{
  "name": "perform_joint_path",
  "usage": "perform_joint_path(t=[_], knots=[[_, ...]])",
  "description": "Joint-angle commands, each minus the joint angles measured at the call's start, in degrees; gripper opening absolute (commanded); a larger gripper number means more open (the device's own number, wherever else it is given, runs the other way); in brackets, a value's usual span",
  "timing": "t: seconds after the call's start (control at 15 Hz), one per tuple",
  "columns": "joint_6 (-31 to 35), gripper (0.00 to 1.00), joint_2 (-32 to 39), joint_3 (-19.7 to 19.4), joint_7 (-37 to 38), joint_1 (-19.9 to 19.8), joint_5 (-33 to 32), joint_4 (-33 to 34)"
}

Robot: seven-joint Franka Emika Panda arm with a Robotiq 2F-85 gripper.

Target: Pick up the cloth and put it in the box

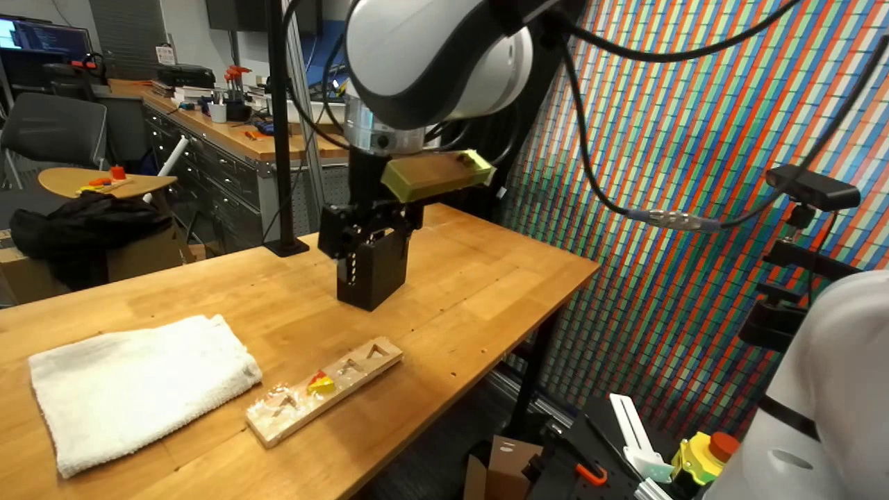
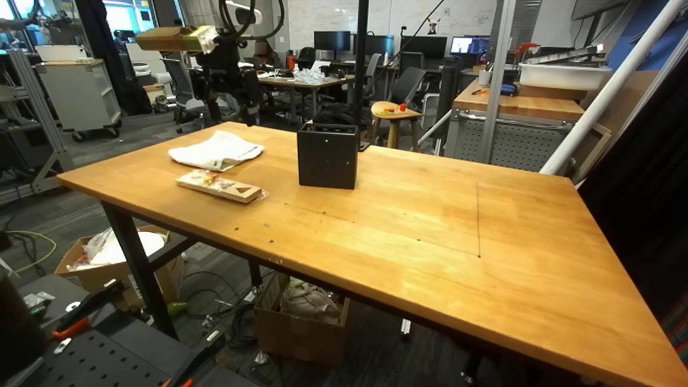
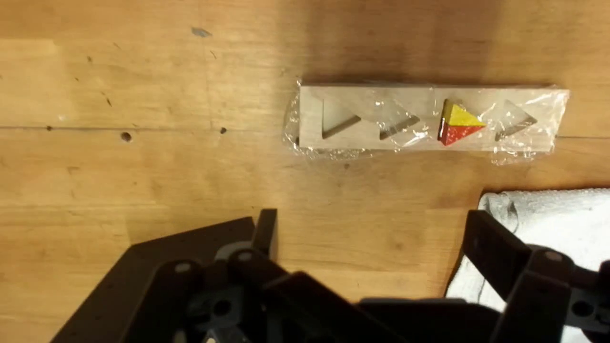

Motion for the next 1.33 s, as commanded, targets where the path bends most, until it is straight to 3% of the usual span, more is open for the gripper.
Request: perform_joint_path(t=[0.0,0.4,0.73,1.27], knots=[[0.0,1.00,11.2,1.5,3.6,1.9,-5.2,10.8],[-7.7,1.00,26.0,0.9,6.6,7.8,-11.3,29.0],[-10.0,1.00,36.1,-0.1,6.7,11.3,-9.3,39.8],[-10.1,1.00,48.6,-0.2,7.3,14.2,-3.0,51.1]])
